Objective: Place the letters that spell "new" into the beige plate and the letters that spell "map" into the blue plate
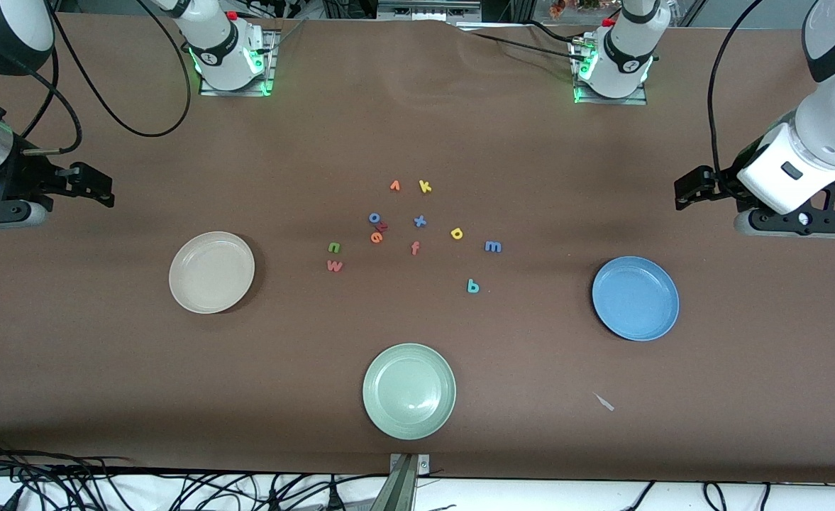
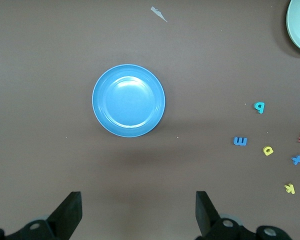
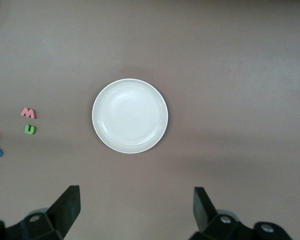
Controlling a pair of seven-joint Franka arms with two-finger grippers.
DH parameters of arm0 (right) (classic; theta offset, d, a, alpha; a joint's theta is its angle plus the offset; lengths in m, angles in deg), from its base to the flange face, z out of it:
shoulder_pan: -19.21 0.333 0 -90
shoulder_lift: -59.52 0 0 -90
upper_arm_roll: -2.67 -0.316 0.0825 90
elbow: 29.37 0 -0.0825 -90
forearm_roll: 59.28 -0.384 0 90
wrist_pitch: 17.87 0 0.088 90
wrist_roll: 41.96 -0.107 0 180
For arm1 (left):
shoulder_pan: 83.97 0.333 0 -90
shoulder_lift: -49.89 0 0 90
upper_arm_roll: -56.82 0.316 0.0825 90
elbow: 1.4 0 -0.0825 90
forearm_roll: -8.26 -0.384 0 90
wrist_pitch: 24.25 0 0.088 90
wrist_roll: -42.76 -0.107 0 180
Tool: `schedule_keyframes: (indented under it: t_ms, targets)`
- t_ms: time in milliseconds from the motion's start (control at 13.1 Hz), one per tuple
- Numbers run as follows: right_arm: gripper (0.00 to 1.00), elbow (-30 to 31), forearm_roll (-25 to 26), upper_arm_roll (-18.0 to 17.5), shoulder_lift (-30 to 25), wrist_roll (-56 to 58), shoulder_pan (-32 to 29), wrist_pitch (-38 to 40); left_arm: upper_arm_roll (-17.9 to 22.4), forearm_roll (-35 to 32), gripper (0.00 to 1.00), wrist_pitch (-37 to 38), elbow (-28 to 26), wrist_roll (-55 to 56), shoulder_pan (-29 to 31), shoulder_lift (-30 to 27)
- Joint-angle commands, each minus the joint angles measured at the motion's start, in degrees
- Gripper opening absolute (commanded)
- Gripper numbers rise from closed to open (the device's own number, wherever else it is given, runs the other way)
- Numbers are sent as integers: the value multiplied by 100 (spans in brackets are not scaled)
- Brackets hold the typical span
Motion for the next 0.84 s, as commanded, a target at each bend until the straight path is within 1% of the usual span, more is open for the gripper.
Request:
schedule_keyframes:
  t_ms: [0,761]
  targets:
    - [100,-151,55,2,69,-49,-22,88,-18,-126,100,40,141,47,10,45]
    - [100,-143,2,2,60,-93,-13,88,-18,-126,100,40,141,47,19,45]
